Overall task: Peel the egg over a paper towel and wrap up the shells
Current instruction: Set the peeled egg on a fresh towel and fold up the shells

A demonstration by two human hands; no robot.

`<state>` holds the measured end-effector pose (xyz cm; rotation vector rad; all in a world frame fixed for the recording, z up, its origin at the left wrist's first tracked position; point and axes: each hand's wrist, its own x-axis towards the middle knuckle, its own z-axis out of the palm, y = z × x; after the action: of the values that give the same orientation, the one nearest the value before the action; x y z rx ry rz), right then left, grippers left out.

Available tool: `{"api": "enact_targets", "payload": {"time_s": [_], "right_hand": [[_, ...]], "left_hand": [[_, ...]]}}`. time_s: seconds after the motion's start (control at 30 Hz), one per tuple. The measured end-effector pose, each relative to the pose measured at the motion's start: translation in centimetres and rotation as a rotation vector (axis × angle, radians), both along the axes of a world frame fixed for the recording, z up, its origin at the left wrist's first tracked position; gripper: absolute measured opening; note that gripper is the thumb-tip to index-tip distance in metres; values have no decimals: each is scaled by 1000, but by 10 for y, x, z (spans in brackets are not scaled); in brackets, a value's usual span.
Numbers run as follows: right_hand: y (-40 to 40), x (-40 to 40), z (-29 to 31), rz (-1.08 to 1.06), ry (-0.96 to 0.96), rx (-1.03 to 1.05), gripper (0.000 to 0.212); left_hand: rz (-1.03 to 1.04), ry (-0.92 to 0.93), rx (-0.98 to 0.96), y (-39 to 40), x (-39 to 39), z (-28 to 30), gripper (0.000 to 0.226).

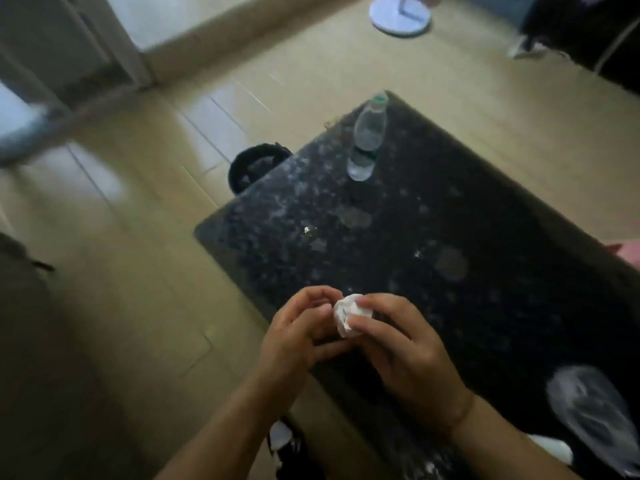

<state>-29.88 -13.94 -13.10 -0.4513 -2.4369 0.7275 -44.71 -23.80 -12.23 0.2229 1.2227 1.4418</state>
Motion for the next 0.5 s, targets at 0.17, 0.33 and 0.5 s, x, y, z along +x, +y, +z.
{"api": "enact_targets", "payload": {"time_s": [0.17, 0.33, 0.5], "right_hand": [[-10, -103, 1, 74, 26, -22, 22], [1, -173, -7, 62, -28, 23, 19], [44, -235, -14, 37, -3, -129, 14]], "left_hand": [[70, 33, -50, -15, -89, 4, 18], [167, 55, -91, -9, -150, 2, 19], [137, 185, -139, 37, -211, 4, 15]]}}
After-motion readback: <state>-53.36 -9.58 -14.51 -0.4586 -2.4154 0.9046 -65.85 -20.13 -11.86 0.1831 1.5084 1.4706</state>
